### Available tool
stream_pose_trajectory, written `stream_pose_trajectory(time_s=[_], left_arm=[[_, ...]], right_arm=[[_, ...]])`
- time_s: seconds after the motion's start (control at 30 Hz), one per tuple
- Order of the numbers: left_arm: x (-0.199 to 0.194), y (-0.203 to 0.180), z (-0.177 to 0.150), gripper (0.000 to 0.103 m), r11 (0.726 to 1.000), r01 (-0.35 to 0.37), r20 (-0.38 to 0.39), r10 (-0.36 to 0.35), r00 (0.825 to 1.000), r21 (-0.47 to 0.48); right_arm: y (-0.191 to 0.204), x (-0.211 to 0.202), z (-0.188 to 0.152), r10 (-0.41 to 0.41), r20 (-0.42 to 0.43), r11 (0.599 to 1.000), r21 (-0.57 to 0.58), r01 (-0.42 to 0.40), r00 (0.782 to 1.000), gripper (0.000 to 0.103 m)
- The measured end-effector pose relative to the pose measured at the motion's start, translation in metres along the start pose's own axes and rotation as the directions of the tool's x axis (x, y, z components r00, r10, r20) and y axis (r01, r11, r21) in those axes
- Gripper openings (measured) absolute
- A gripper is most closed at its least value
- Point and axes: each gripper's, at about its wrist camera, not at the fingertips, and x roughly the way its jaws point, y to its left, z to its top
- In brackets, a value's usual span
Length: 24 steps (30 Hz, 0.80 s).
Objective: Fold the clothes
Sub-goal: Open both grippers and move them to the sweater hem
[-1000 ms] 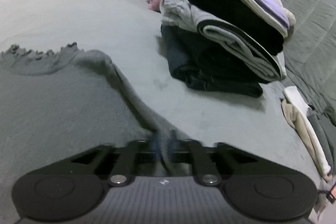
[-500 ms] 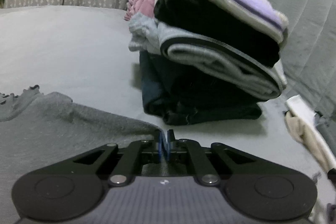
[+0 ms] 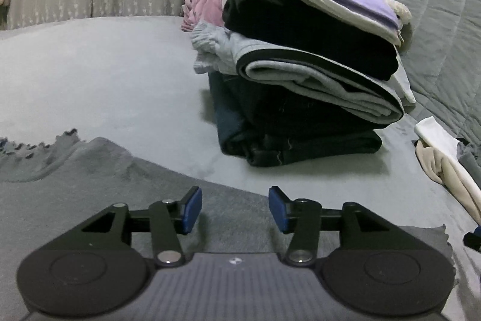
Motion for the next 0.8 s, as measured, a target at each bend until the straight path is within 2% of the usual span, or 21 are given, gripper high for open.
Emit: stream_pose_trajectory(time_s=[0.1, 0.2, 0.3, 0.43, 0.53, 0.57, 0.63, 0.7, 0.73, 0.8], left_arm=[[-0.012, 0.009, -0.006, 0.05, 1.0, -0.022, -0.012, 0.022, 1.0, -0.017], [-0.033, 0.023, -0.016, 0.056, 0.998, -0.05, -0.017, 0.05, 0.999, -0.03], [-0.057, 0.043, -0.032, 0.059, 0.994, -0.109, -0.014, 0.109, 0.994, -0.026], [-0.098, 0.087, -0.063, 0.059, 0.979, -0.188, -0.022, 0.186, 0.982, -0.075], [-0.135, 0.119, -0.086, 0.059, 0.966, -0.215, -0.023, 0.214, 0.977, -0.141], [-0.145, 0.125, -0.092, 0.059, 0.964, -0.218, -0.023, 0.217, 0.976, -0.152], [-0.163, 0.136, -0.102, 0.059, 0.96, -0.222, -0.021, 0.222, 0.975, -0.169], [-0.193, 0.152, -0.121, 0.059, 0.956, -0.228, -0.021, 0.228, 0.974, -0.183], [-0.206, 0.159, -0.131, 0.059, 0.954, -0.231, -0.028, 0.23, 0.973, -0.189], [-0.224, 0.167, -0.144, 0.059, 0.955, -0.226, -0.033, 0.223, 0.974, -0.193]], right_arm=[[0.004, 0.001, -0.001, 0.027, -0.018, 1.0, 0.007, -0.026, 0.999, 0.041], [0.017, -0.001, -0.001, 0.057, -0.016, 0.998, -0.023, -0.057, 0.998, 0.047], [0.035, -0.004, -0.003, 0.123, -0.046, 0.992, -0.035, -0.125, 0.991, 0.049], [0.062, -0.01, -0.012, 0.23, -0.103, 0.972, -0.027, -0.234, 0.968, 0.049], [0.083, -0.016, -0.024, 0.329, -0.16, 0.943, 0.007, -0.332, 0.931, 0.049], [0.088, -0.02, -0.027, 0.373, -0.178, 0.927, 0.038, -0.373, 0.91, 0.049], [0.097, -0.03, -0.035, 0.473, -0.211, 0.881, 0.113, -0.46, 0.855, 0.048], [0.1, -0.037, -0.041, 0.576, -0.235, 0.817, 0.214, -0.536, 0.783, 0.044], [0.101, -0.039, -0.044, 0.61, -0.243, 0.79, 0.251, -0.559, 0.754, 0.042], [0.105, -0.045, -0.054, 0.706, -0.273, 0.705, 0.359, -0.611, 0.654, 0.042]])
